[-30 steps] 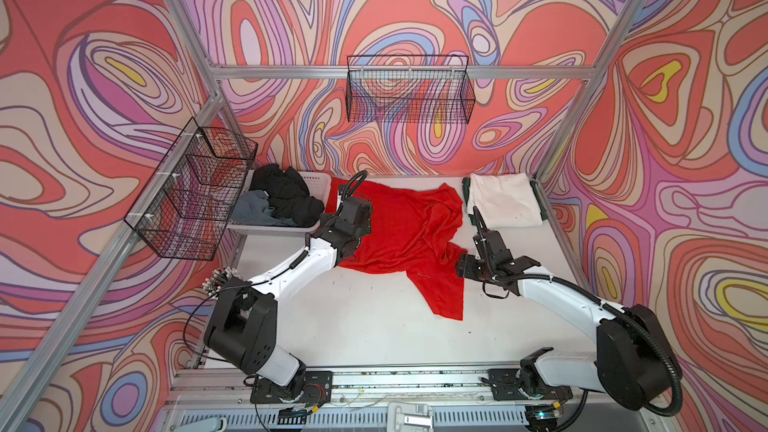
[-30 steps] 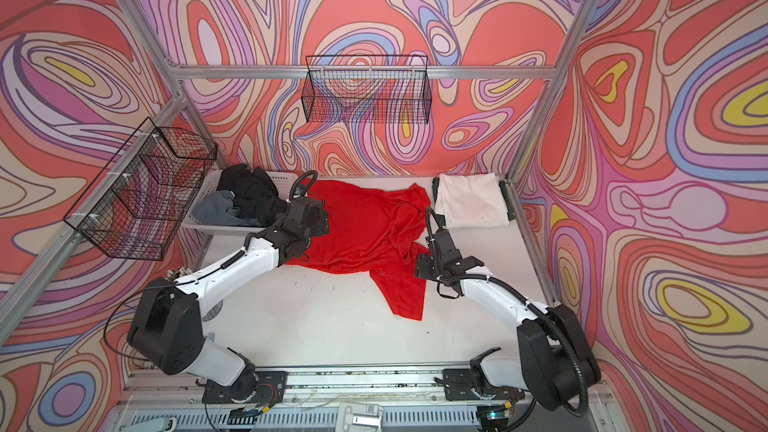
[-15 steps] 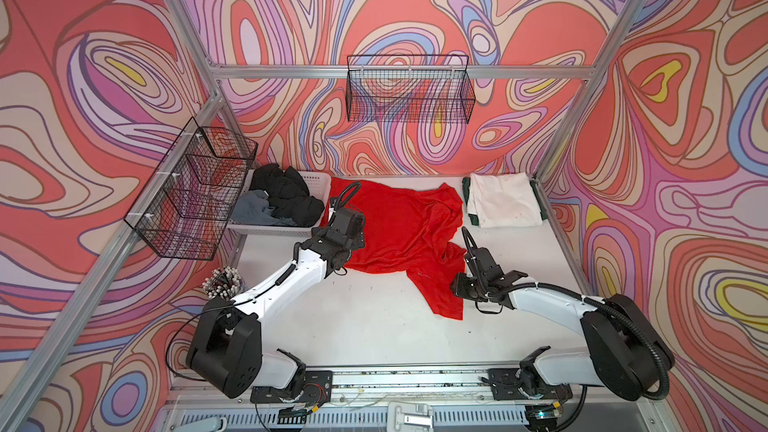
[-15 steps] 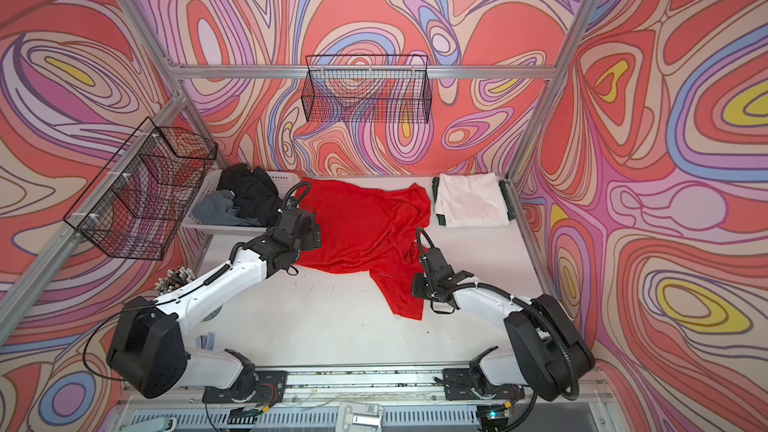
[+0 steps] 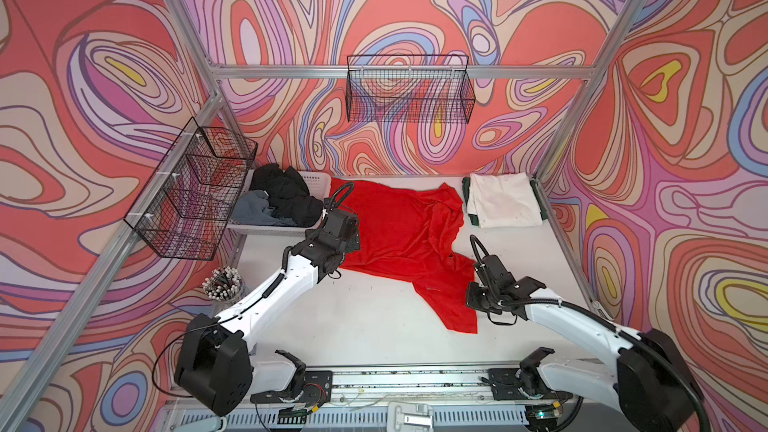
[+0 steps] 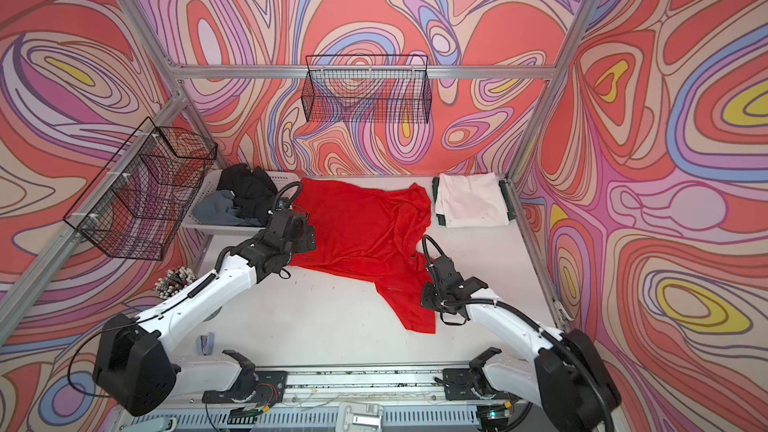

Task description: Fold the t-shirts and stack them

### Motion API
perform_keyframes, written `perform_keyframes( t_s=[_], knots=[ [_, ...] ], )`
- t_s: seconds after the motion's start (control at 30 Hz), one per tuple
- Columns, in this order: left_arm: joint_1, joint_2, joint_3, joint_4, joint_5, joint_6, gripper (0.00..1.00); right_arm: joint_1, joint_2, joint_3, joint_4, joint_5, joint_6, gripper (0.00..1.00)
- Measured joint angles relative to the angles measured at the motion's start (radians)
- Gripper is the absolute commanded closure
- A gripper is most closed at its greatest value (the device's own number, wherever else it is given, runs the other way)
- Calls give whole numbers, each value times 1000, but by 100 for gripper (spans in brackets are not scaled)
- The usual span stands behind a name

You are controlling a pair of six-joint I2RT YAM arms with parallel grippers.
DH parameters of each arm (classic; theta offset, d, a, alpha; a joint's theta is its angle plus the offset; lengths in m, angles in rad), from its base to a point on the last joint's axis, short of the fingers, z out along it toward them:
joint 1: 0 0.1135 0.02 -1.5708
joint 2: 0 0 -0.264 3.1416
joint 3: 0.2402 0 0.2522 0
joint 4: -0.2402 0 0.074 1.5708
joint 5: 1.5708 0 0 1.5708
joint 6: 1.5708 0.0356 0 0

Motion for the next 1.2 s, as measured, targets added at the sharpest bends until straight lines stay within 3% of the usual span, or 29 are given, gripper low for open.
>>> perform_keyframes(
  t_s=[0.13,0.33,0.63,0.7,0.8,0.87,1.0,1.2],
  knots=[
    [14,-3,0,-16,2,4,0,0,-102,50,-181,11,42,100],
    [18,-2,7,-61,8,17,0,0,-137,101,-384,20,95,100],
    [17,-39,13,-129,3,21,0,0,-186,92,-461,-28,166,100],
    [17,-48,13,-146,0,20,0,0,-189,76,-476,-40,171,87],
    [18,-46,12,-171,-4,13,0,0,-179,79,-491,-48,167,50],
    [23,-40,10,-197,-4,0,0,0,-153,114,-503,-39,159,38],
    [37,-37,-26,-233,1,-47,0,0,-68,265,-465,-6,131,32],
    [48,-89,-171,-250,58,-126,0,0,158,431,-273,6,45,31]
  ],
)
